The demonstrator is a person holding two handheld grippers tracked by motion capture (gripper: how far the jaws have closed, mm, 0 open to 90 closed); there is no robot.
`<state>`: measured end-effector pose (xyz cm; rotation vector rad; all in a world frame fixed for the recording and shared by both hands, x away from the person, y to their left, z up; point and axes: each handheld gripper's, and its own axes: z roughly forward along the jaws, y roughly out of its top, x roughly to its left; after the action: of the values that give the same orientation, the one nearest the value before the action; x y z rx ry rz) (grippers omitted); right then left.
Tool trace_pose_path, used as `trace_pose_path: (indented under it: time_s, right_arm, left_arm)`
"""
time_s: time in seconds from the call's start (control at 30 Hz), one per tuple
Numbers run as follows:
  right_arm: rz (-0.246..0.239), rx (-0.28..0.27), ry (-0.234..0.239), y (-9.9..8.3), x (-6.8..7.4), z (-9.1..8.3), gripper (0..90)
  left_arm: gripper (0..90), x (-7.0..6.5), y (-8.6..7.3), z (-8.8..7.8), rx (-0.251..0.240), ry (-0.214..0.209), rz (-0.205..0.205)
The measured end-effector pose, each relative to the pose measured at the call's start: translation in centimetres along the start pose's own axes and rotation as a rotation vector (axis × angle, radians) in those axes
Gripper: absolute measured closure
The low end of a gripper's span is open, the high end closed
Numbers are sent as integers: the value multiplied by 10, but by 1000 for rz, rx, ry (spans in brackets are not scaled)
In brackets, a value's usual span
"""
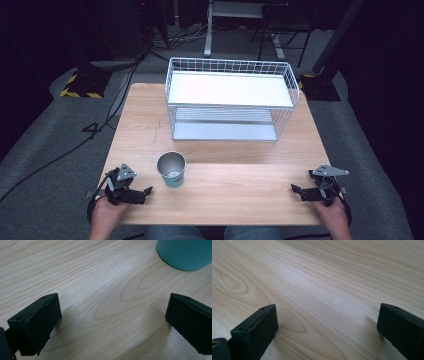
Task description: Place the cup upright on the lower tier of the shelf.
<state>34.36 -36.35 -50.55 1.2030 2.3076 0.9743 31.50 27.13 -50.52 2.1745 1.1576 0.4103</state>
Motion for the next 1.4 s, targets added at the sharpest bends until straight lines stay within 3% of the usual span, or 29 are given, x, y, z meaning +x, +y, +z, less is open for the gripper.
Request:
trace_pose_path:
  time_s: [0.2,0.3,0.53,0.6,0.7,0.83,0.93,1.03,1.23,1.4]
  right_arm:
    - [2,3,-1,0,0,0,30]
    - [5,3,-4,1,0,0,30]
    - [9,3,-7,1,1,1,31]
    - [9,2,-8,1,1,1,30]
    - [11,2,-9,1,1,1,30]
    - [11,1,-10,1,1,1,30]
    - [11,1,-10,1,1,1,31]
    - [12,1,-11,1,1,1,31]
    - [13,1,-11,1,1,1,31]
    - [12,1,-11,1,1,1,31]
  left_arm:
    - [24,0,1,0,-1,11,-18]
    - [84,-1,2,-3,-4,6,-23]
    - [120,-5,8,-12,-33,-6,-6]
    - [122,-7,10,-15,-52,-15,0]
    - [118,-14,14,-18,-105,-79,19]
    - [112,-21,17,-22,-156,-115,34]
    - [92,-24,17,-22,-184,-115,22]
    - [81,-29,16,-21,-241,-139,12]
    - [86,-42,18,-15,-309,-140,19]
    - [125,-50,20,-8,-325,-134,21]
